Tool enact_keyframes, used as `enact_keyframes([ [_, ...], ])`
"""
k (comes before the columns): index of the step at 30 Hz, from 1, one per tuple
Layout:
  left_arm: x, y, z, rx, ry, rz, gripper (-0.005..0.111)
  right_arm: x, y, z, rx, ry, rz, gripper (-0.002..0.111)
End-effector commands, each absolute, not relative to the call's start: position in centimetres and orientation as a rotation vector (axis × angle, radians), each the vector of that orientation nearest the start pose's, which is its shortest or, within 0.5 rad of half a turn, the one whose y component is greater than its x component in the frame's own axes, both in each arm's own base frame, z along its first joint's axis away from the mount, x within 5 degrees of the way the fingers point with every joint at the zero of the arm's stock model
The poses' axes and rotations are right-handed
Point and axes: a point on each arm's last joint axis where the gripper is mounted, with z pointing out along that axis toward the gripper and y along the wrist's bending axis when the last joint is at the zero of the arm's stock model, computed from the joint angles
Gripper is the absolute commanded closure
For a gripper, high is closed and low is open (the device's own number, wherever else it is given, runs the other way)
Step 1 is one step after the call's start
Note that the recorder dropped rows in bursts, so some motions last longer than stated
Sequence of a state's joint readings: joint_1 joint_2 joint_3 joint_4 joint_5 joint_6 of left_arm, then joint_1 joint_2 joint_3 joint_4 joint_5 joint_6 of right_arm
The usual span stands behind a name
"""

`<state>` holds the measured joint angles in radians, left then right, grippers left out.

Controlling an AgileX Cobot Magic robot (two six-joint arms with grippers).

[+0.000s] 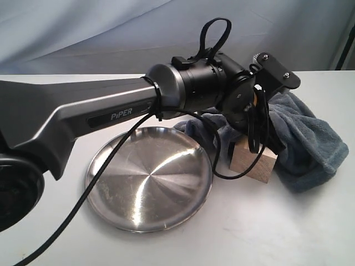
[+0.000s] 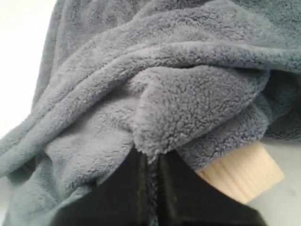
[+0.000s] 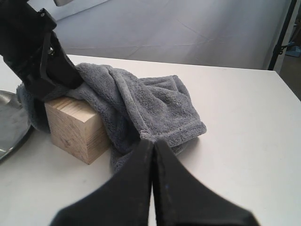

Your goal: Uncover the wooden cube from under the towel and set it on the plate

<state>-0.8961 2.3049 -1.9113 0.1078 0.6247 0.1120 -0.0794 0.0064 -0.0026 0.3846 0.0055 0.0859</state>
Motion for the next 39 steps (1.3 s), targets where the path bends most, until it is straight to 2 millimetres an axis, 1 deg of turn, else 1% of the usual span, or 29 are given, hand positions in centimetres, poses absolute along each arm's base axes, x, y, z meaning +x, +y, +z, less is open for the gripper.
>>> enact_keyframes([
  [1,33.6,-40.2,20.0,1.296,1.974,-0.146,0.107,5.6,-0.4,21.2,0.411,1.451,0.327,0.105],
  [4,34.0,-40.8,21.2,1.263,1.872,-0.174,0.107,5.6,-0.4,21.2,0.411,1.451,0.327,0.105],
  [7,34.5,-41.5,22.5,1.255,1.698,-0.171,0.107,5.6,-0.4,21.2,0.411,1.451,0.327,0.105],
  [10,34.6,-41.8,22.9,1.274,1.610,-0.143,0.107,5.6,-0.4,21.2,0.411,1.451,0.327,0.105],
  [14,35.3,-41.7,22.8,1.292,1.531,-0.111,0.107,5.6,-0.4,21.2,0.411,1.451,0.327,0.105],
  [16,35.9,-41.4,22.5,1.294,1.501,-0.097,0.107,5.6,-0.4,21.2,0.411,1.451,0.327,0.105],
  [21,39.0,-40.2,21.7,1.231,1.523,-0.076,0.107,5.6,-0.4,21.2,0.411,1.451,0.327,0.105],
  [24,40.4,-40.0,21.3,1.197,1.527,-0.071,0.107,5.6,-0.4,21.2,0.411,1.451,0.327,0.105],
  [28,41.7,-40.3,20.0,1.179,1.524,-0.064,0.107,5.6,-0.4,21.2,0.411,1.451,0.327,0.105],
  [35,42.6,-41.0,15.5,1.208,1.555,-0.062,0.104,5.6,-0.4,21.2,0.411,1.451,0.327,0.105],
  [39,42.8,-40.7,13.1,1.240,1.652,-0.017,0.096,5.6,-0.4,21.2,0.411,1.451,0.327,0.105],
])
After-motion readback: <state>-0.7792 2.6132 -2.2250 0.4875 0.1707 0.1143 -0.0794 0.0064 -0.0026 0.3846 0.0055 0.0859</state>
